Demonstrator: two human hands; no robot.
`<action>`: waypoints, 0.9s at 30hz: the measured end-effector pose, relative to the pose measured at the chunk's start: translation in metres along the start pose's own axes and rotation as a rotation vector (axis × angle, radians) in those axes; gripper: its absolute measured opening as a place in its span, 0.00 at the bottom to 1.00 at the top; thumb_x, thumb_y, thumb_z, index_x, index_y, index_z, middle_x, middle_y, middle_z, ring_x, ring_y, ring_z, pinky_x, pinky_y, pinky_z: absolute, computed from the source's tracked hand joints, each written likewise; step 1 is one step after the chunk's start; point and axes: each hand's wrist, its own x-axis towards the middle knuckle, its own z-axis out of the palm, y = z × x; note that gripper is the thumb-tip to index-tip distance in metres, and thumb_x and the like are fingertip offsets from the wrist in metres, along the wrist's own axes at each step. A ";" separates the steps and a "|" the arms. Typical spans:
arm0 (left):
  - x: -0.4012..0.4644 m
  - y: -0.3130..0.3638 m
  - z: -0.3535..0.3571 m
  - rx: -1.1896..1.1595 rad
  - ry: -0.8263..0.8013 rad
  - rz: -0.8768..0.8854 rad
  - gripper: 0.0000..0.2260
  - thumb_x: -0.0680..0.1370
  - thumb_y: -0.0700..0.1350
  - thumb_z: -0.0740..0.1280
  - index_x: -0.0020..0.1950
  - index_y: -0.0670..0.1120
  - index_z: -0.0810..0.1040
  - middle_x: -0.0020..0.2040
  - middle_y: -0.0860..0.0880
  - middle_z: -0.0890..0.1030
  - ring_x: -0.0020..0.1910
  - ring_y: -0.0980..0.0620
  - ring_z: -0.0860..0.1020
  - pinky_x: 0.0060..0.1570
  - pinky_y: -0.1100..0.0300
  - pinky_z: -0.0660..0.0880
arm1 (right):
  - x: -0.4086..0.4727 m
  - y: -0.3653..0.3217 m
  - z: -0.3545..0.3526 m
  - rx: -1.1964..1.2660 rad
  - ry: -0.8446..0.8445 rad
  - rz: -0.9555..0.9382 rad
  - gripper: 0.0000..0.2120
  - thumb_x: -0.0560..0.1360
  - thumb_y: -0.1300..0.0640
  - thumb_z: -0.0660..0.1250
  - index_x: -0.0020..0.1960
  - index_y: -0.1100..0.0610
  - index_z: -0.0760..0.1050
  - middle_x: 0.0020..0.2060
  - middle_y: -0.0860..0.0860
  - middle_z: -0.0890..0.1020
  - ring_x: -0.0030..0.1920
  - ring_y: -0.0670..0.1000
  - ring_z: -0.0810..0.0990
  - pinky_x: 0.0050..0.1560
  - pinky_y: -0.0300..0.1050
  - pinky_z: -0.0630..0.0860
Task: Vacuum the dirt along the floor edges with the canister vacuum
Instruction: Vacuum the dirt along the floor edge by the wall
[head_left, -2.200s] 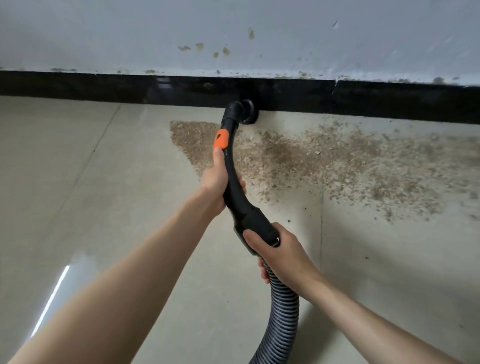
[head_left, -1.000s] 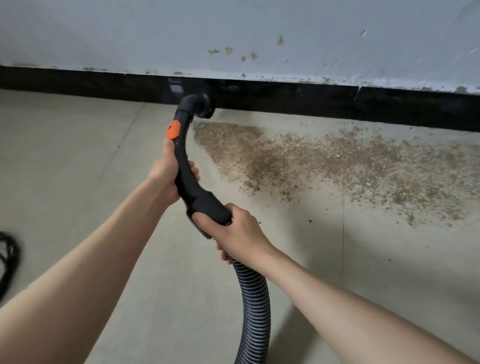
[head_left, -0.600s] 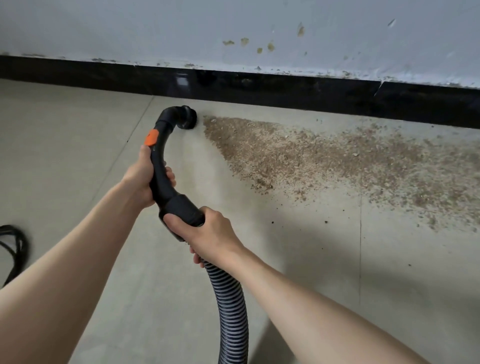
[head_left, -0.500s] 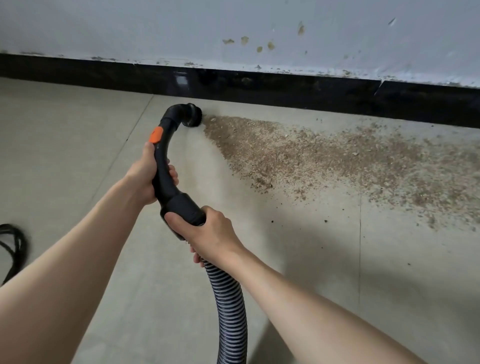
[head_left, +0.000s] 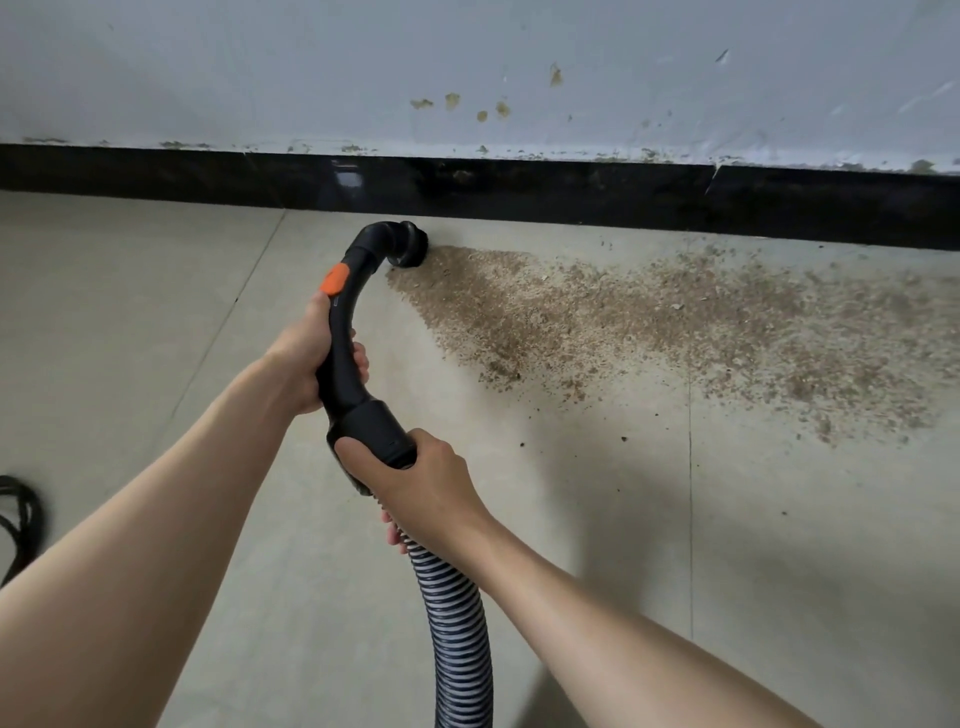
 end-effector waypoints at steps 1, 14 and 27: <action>-0.001 -0.001 0.003 0.011 -0.003 0.001 0.23 0.76 0.65 0.62 0.43 0.44 0.68 0.27 0.48 0.72 0.21 0.52 0.71 0.23 0.64 0.73 | -0.002 0.001 -0.002 0.006 0.004 0.003 0.20 0.70 0.37 0.69 0.44 0.53 0.70 0.33 0.49 0.78 0.21 0.46 0.75 0.25 0.39 0.73; -0.027 -0.010 0.066 0.151 -0.084 0.042 0.23 0.79 0.63 0.56 0.41 0.43 0.67 0.25 0.46 0.71 0.20 0.51 0.70 0.22 0.64 0.72 | -0.032 0.016 -0.040 0.142 0.102 -0.019 0.20 0.68 0.37 0.71 0.41 0.53 0.71 0.26 0.45 0.77 0.21 0.47 0.75 0.25 0.39 0.74; -0.036 -0.015 0.124 0.293 -0.147 0.086 0.25 0.80 0.64 0.53 0.43 0.42 0.68 0.28 0.44 0.72 0.21 0.48 0.71 0.27 0.57 0.71 | -0.052 0.024 -0.075 0.202 0.211 -0.005 0.18 0.70 0.39 0.71 0.41 0.54 0.71 0.22 0.45 0.75 0.22 0.48 0.74 0.25 0.39 0.73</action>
